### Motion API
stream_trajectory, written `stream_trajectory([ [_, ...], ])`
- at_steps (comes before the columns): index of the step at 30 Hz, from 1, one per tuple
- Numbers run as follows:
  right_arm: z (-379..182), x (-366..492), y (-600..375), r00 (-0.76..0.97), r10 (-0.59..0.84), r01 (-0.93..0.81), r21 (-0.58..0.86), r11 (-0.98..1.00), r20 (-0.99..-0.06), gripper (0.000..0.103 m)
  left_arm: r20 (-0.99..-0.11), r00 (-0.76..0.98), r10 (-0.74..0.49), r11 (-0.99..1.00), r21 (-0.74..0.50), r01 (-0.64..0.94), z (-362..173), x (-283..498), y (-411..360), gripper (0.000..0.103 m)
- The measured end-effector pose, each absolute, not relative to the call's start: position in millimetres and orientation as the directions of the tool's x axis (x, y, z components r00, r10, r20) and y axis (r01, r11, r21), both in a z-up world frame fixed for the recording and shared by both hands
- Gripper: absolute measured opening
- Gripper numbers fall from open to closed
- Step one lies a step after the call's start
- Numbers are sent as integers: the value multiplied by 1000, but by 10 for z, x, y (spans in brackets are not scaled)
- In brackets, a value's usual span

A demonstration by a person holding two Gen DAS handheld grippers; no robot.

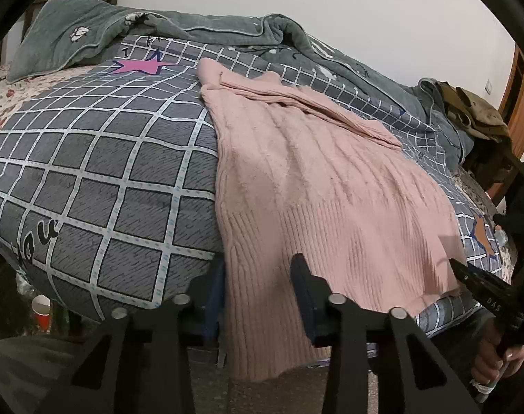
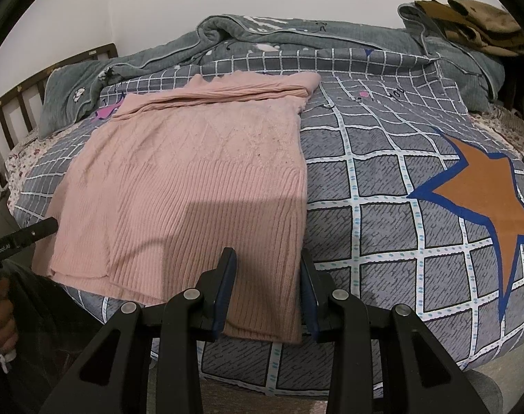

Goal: Fold small clothes

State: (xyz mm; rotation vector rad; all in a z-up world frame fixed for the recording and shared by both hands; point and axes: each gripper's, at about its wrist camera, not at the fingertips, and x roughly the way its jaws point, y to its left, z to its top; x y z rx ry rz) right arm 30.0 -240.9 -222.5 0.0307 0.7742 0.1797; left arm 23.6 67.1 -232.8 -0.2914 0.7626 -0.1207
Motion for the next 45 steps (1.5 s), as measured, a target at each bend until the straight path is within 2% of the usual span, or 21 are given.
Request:
stream_trajectory([
  [7, -2225, 284, -2438, 696, 187, -149, 115, 982, -693, 36, -659, 706, -260, 937, -350, 19, -2340, 243, 682, 33],
  [22, -2231, 269, -2420, 693, 184, -152, 107, 982, -697, 36, -657, 707, -259, 942, -335, 34, -2326, 235, 634, 45],
  [30, -2250, 259, -2411, 685, 186, -159, 104, 982, -704, 38, -663, 704, -255, 947, -318, 44, -2325, 239, 612, 46],
  [31, -2249, 256, -2411, 685, 186, -160, 104, 982, -704, 38, -664, 704, -254, 947, -319, 41, -2327, 240, 616, 43],
  [32, -2248, 257, -2418, 684, 189, -160, 108, 981, -705, 38, -665, 703, -254, 945, -324, 36, -2331, 242, 628, 31],
  [35, -2248, 257, -2444, 681, 198, -158, 123, 980, -705, 38, -662, 699, -272, 932, -363, 19, -2354, 253, 714, 9],
  [38, -2249, 250, -2439, 682, 195, -157, 119, 980, -705, 33, -645, 698, -310, 911, -412, 23, -2363, 231, 791, 8],
  [41, -2233, 242, -2438, 688, 197, -160, 118, 980, -698, 9, -620, 724, -302, 905, -424, 14, -2324, 184, 841, 7],
  [45, -2199, 218, -2488, 699, 212, -158, 141, 977, -683, 7, -591, 743, -314, 889, -459, 10, -2287, 141, 912, 7],
])
